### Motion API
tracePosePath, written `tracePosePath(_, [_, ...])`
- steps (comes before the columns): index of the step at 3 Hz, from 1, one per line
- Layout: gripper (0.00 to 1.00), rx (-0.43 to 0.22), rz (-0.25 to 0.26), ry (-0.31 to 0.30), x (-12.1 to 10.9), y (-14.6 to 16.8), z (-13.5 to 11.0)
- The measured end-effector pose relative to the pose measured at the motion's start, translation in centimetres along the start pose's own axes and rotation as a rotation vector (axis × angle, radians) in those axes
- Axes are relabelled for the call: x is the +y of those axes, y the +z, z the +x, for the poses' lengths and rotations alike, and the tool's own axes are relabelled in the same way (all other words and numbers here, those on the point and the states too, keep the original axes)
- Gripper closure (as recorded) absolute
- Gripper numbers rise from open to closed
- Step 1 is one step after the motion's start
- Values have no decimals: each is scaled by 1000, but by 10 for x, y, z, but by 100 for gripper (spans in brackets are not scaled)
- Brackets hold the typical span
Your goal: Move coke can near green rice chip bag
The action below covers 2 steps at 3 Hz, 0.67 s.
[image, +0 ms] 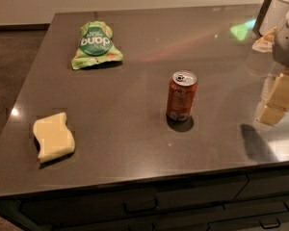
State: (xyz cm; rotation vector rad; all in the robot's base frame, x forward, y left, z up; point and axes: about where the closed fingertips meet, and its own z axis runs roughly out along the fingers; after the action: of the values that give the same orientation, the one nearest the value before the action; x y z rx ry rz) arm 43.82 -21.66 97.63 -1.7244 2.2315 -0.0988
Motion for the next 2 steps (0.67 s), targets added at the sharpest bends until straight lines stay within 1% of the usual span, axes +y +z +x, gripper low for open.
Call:
tracePosePath(1, [0, 0, 0, 0, 0, 0, 0])
tracePosePath(2, [0, -54, -27, 30, -2, 16, -6])
